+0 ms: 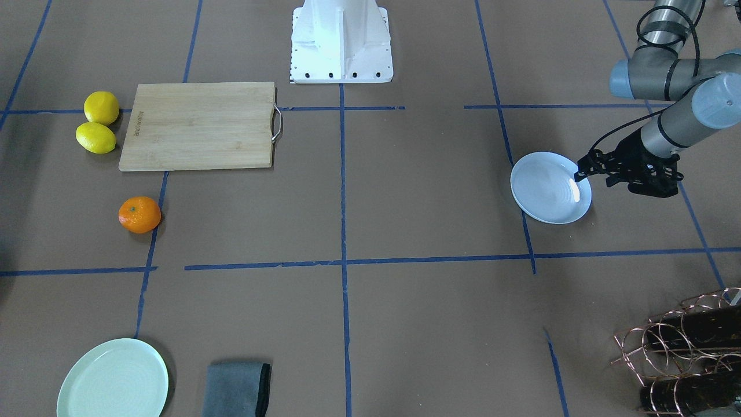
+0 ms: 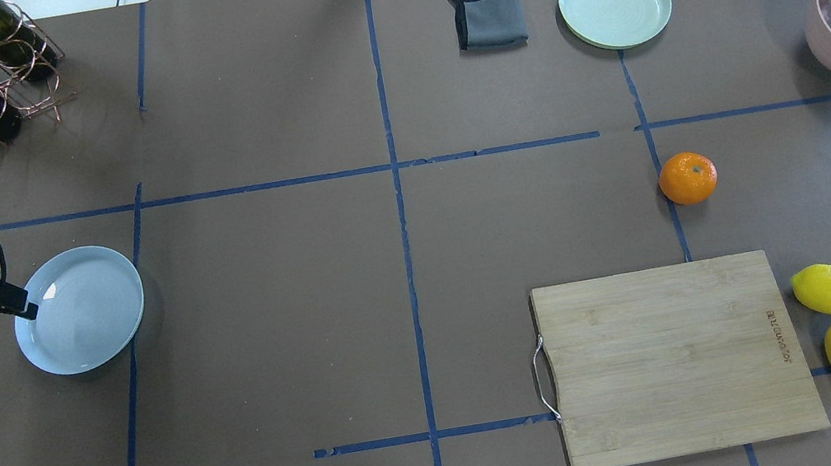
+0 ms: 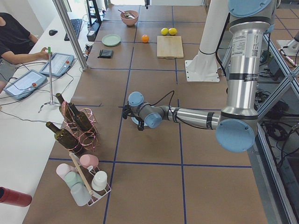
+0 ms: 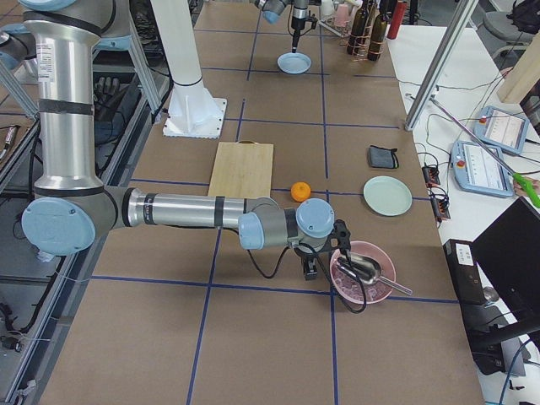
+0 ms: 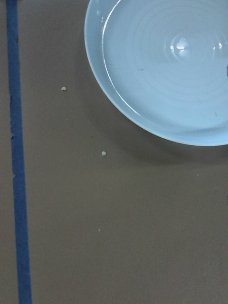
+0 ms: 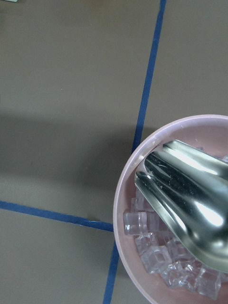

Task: Pick orange to plate
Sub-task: 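Grasp the pale blue plate rim with the left gripper and slide it centerward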

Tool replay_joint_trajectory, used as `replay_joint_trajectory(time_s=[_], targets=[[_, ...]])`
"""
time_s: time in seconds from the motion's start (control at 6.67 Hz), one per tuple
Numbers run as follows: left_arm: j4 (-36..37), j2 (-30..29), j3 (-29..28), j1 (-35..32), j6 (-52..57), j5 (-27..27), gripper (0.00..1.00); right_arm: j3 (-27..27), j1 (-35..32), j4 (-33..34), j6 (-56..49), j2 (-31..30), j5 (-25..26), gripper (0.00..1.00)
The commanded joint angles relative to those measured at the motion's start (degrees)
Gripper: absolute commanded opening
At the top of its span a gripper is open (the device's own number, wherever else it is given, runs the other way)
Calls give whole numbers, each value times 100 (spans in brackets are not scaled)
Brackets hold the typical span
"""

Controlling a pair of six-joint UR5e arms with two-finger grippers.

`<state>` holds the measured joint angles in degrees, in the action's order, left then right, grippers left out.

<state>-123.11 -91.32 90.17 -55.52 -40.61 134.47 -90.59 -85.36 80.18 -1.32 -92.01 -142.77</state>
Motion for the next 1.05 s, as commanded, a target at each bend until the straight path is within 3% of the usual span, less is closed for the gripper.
replay_joint_trajectory(time_s=[0.0, 0.3, 0.45, 0.6, 0.75, 0.9], targets=[[6, -35, -148, 67, 10, -9, 61, 6, 2, -2, 0, -1, 3, 100], [15, -122, -219, 129, 10, -9, 60, 6, 2, -2, 0, 7, 3, 100], [15, -149, -245, 146, 10, -9, 41, 6, 2, -2, 0, 7, 3, 100], [6, -158, -254, 147, 44, 0, 0, 6, 2, -2, 0, 7, 3, 100], [-11, -193, -280, 155, 71, 9, 0, 6, 2, -2, 0, 7, 12, 100], [32, -280, 67, 147, -25, 209, 0, -3, 2, -2, 9, 7, 4, 100]])
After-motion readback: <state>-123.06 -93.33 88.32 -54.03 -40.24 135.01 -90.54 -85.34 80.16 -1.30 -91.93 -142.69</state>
